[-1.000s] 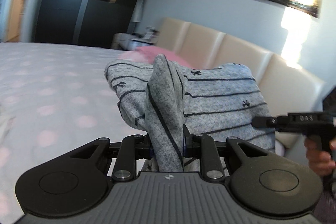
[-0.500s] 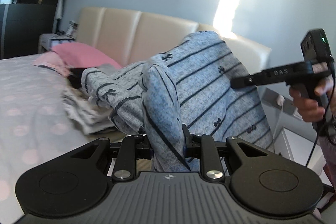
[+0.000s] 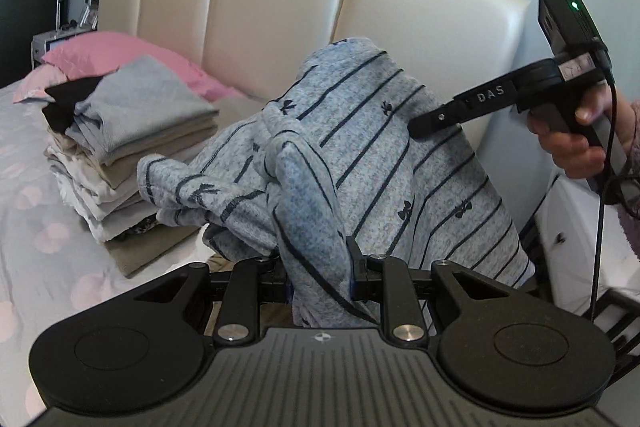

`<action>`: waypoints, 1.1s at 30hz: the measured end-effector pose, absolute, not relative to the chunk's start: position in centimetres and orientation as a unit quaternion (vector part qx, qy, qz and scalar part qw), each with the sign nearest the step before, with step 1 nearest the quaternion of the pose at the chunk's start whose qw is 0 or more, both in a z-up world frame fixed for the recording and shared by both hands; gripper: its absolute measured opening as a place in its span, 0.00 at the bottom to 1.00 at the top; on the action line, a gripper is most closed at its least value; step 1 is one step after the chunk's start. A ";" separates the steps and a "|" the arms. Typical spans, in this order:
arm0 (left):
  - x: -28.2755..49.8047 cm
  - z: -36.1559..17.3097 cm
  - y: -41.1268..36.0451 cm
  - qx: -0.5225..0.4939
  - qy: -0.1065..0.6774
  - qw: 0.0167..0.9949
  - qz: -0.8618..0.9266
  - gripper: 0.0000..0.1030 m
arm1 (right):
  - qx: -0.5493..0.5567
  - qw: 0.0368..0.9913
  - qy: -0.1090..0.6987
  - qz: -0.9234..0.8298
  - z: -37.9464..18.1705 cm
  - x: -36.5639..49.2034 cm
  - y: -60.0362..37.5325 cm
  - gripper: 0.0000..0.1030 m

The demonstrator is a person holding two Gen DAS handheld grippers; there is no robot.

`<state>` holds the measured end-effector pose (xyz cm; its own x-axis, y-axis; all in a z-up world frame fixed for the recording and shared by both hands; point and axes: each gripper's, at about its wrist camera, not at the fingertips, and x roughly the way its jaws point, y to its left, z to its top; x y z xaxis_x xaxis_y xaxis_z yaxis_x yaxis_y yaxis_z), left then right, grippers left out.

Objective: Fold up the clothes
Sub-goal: 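Carry the lifted shirt with both tools toward the clothes stack by the headboard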

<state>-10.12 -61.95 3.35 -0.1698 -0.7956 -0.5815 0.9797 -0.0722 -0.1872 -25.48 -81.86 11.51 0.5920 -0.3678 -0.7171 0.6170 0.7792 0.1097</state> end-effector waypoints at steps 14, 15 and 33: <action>-4.2 -2.3 -66.9 0.165 0.366 0.608 -0.685 0.28 | 0.235 0.849 0.359 -0.308 1.8 -20.2 -88.7 0.33; -4.0 -2.3 -66.6 0.164 0.366 0.608 -0.685 0.29 | 0.238 0.847 0.353 -0.317 1.6 -20.4 -88.8 0.33; -5.4 0.6 -61.8 0.179 0.295 0.641 -0.686 0.50 | 0.253 0.837 0.297 -0.383 2.7 -33.9 -80.9 0.55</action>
